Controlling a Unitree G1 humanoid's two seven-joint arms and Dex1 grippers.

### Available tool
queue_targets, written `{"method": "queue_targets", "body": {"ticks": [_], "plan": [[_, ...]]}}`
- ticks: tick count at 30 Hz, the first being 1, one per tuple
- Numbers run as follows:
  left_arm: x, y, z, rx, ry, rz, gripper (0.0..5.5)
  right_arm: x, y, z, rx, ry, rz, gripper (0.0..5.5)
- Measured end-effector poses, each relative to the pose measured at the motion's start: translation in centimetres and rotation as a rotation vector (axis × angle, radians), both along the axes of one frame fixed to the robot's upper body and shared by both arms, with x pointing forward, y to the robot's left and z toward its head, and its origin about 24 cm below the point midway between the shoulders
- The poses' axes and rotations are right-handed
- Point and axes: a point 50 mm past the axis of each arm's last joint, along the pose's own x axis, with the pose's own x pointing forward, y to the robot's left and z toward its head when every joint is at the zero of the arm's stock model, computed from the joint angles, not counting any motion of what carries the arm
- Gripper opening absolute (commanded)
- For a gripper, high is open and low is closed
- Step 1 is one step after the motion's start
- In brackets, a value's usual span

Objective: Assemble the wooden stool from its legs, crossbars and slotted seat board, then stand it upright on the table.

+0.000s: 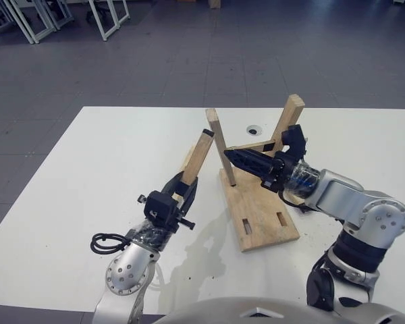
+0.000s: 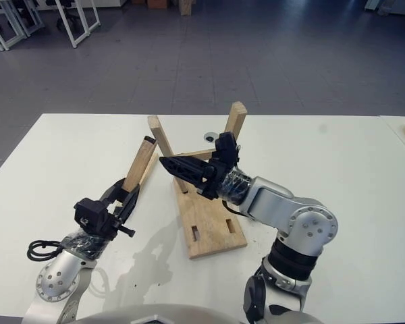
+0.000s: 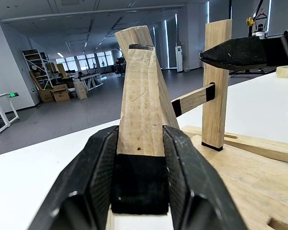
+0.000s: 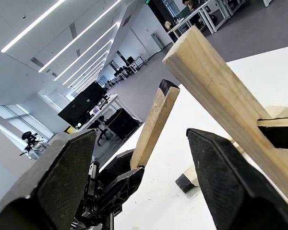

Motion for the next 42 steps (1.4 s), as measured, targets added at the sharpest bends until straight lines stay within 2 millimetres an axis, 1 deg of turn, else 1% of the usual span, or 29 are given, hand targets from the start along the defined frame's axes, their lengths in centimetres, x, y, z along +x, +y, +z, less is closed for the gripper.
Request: {"method": "queue_targets", "body": {"ticks": [5,10,12,15,27,28,31,32,33,35,37,38,40,42], "plan": [[0.4,-0.4,0.1,0.002,-0.018,-0.041,1.34,0.8,1.8,-0.3,0.013,0.044,0.042,3.45],[0.4,-0.9,0.1,0.000,-0.028,-0.074,1.34,2.2,2.8,-1.2,0.008,0.076,0.023,3.45],[0.4,-0.9,-0.1,-0.001,-0.019,-0.075,1.34,2.7,3.4,-1.0,0.024,0.066,0.027,3.12],[0.5,-1.1,-0.2,-0.007,-0.018,-0.081,1.34,3.0,4.1,-0.9,0.071,0.066,0.039,2.60],[0.8,-1.6,0.3,-0.040,-0.056,-0.097,1.34,3.2,3.7,-0.4,0.144,0.060,0.030,0.47],[0.8,-1.6,0.3,-0.043,-0.052,-0.097,1.34,3.1,3.7,-0.3,0.146,0.060,0.032,0.39],[0.8,-1.6,0.2,-0.055,-0.041,-0.097,1.34,3.1,3.7,-0.3,0.152,0.061,0.034,0.39],[0.8,-1.6,0.2,-0.066,-0.035,-0.099,1.70,3.1,3.7,-0.3,0.152,0.062,0.034,0.39],[0.8,-1.7,0.2,-0.085,-0.020,-0.101,1.82,3.1,3.7,-0.3,0.151,0.062,0.034,0.39],[0.8,-1.8,-0.5,-0.134,0.066,-0.112,2.17,3.0,3.9,-0.2,0.160,0.053,0.050,0.39],[0.8,-1.8,-0.7,-0.185,0.116,-0.142,2.57,3.0,3.8,-0.2,0.144,0.047,0.045,0.39],[0.8,-1.9,-0.8,-0.206,0.141,-0.168,2.66,3.1,3.6,-0.3,0.133,0.043,0.040,0.39],[0.7,-1.7,-1.0,-0.221,0.174,-0.207,2.95,3.2,3.2,-0.3,0.129,0.034,0.022,0.39],[0.5,-1.3,-1.2,-0.222,0.212,-0.241,3.25,3.3,1.8,-0.4,0.118,0.016,-0.041,0.39]]}}
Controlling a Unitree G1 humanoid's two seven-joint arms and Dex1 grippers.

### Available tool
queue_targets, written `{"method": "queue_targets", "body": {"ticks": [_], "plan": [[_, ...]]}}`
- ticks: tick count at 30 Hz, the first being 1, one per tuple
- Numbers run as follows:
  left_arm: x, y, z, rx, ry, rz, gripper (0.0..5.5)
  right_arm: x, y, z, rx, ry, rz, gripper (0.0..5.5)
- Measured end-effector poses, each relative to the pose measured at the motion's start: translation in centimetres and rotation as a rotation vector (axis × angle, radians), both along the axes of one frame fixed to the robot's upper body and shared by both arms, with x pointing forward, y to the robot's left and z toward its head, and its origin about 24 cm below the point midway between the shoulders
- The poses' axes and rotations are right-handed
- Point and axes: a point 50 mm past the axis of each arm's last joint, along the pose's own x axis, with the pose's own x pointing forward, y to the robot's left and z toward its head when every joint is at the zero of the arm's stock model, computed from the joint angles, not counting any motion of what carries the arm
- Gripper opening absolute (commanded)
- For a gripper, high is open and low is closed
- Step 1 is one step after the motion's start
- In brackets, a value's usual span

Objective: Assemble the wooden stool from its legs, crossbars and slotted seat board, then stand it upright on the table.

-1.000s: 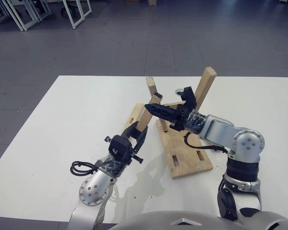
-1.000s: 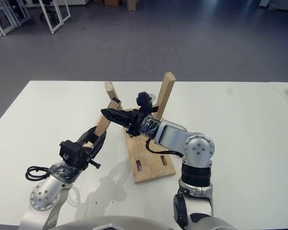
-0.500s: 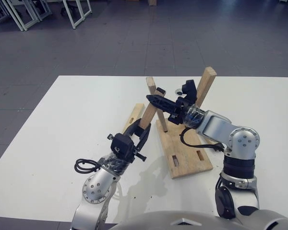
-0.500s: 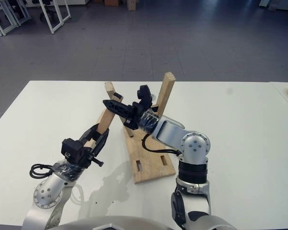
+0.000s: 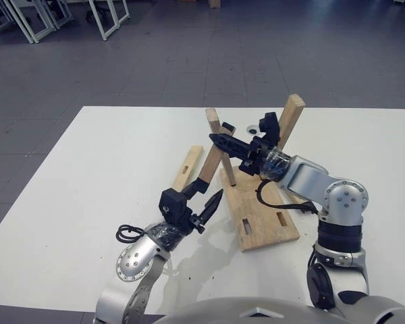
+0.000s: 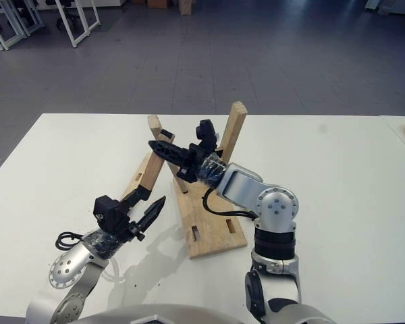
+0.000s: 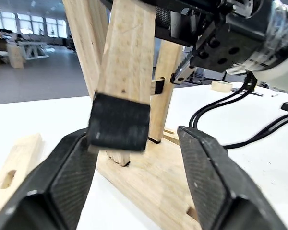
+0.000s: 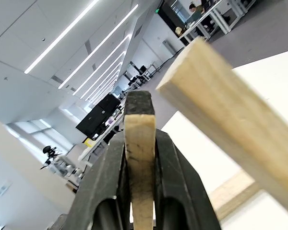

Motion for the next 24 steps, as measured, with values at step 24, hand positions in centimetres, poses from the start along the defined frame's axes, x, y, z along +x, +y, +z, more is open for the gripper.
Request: {"method": "queue_targets", "body": {"ticks": [24], "plan": [[3.8,1.9,-4.2,0.187,0.218,0.328,3.82,3.4,-11.5,-6.5,-0.743,-0.325,-0.564,0.39]]}}
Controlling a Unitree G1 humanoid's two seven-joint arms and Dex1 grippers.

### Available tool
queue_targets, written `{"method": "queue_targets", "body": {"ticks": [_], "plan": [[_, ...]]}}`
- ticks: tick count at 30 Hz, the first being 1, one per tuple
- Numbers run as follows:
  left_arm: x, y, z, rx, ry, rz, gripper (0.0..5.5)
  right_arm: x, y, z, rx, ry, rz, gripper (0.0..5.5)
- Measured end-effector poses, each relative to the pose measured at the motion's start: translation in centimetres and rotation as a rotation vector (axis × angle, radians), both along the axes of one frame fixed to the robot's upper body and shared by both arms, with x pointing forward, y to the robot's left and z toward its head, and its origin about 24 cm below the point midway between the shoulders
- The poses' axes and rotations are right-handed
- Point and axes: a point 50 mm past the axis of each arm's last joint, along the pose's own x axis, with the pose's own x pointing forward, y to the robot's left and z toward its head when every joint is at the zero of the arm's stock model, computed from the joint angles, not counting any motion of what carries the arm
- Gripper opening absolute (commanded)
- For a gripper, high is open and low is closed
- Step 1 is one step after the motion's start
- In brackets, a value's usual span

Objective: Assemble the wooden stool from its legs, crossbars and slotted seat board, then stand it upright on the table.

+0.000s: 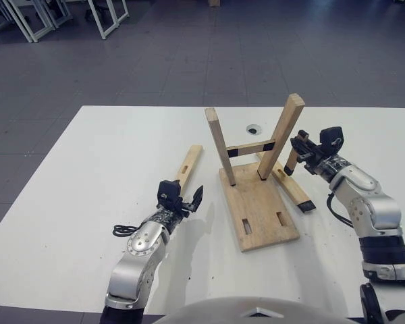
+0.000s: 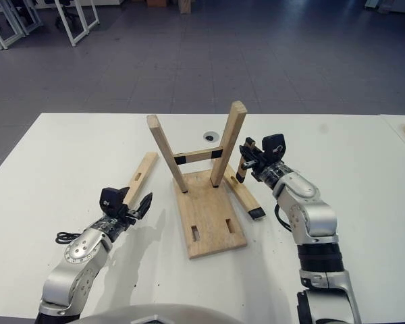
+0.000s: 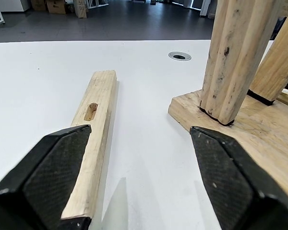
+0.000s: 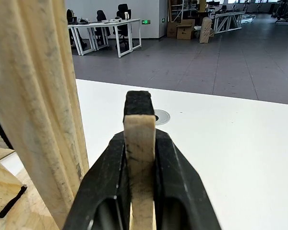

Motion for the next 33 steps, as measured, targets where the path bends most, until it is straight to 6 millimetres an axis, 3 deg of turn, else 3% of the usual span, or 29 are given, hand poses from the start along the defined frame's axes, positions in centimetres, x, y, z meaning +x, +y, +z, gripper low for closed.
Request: {"method": "queue_targets", "body": {"ticks": [11,20,24,26,30,33], "plan": [[0.0,-0.1,-0.4,0.020,0.013,-0.006,3.82,0.2,1.8,-1.1,-0.002,-0.018,0.017,0.39],[0.0,-0.2,-0.5,0.018,0.015,-0.011,3.82,0.4,1.0,-3.0,-0.045,-0.065,-0.069,0.39],[0.1,-0.2,-0.7,0.019,0.024,-0.010,3.82,-1.4,0.6,-4.4,-0.035,-0.126,-0.155,0.39],[0.0,-0.2,-0.7,0.019,0.024,-0.008,3.82,-3.8,0.4,-4.7,-0.021,-0.156,-0.192,0.39],[-0.2,0.1,-0.9,0.019,0.035,0.005,3.82,-7.6,0.4,-4.2,-0.023,-0.143,-0.234,0.39],[-0.6,-0.1,-1.1,0.010,0.048,0.015,3.82,-8.9,0.2,-3.5,-0.038,-0.094,-0.259,0.39]]}}
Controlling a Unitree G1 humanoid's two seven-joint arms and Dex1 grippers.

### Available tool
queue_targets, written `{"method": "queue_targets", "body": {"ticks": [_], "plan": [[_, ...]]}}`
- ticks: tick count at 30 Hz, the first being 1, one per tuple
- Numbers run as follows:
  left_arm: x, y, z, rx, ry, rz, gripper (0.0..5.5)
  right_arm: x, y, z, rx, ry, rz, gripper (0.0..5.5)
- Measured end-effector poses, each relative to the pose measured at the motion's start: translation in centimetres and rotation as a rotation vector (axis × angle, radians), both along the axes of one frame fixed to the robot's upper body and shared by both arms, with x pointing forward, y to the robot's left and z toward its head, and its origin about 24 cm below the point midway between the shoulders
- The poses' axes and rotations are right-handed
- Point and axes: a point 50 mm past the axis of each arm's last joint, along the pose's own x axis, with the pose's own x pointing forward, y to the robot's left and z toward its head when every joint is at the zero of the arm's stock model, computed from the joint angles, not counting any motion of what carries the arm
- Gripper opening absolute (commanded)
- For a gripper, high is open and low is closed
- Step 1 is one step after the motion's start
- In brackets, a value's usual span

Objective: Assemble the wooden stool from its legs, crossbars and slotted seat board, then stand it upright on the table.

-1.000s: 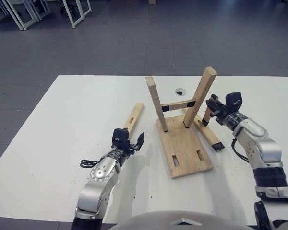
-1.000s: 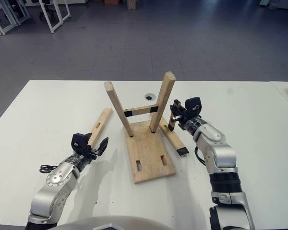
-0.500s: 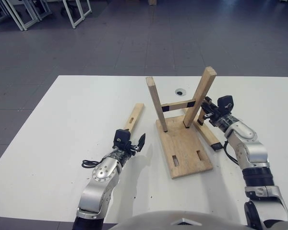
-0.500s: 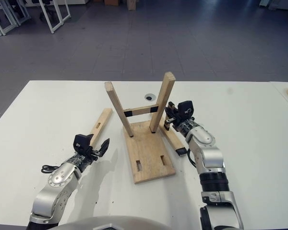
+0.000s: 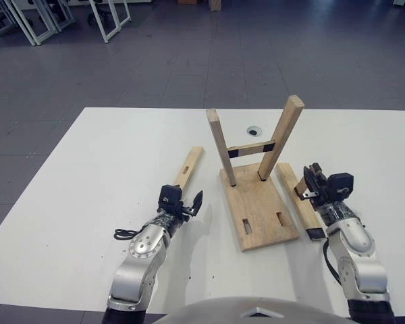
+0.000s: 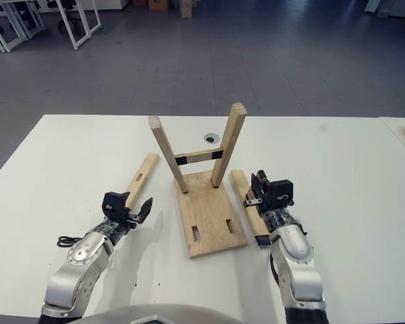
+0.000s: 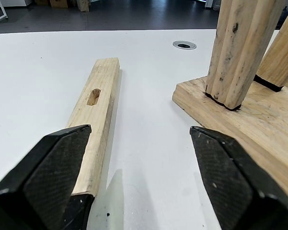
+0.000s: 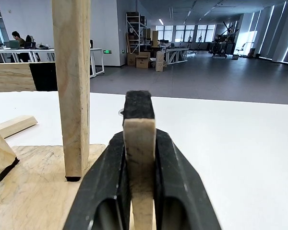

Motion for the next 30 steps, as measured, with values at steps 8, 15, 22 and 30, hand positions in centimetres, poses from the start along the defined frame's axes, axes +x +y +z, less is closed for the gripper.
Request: {"method": "queue_targets", "body": {"ticks": [8,15,22,30], "plan": [[0.1,0.0,0.2,0.013,-0.012,0.008,3.82,0.0,-1.6,0.7,-0.031,0.007,-0.132,0.39],[0.2,0.0,0.3,0.013,-0.016,0.008,3.82,0.7,-2.1,0.8,-0.040,0.005,-0.210,1.12],[0.2,-0.2,-0.1,0.011,-0.004,0.014,3.82,1.4,-1.8,1.7,-0.016,-0.017,-0.199,2.32],[0.2,-0.3,-0.3,0.012,-0.003,0.014,3.82,3.3,-1.6,6.9,-0.070,-0.123,-0.229,2.28]]}}
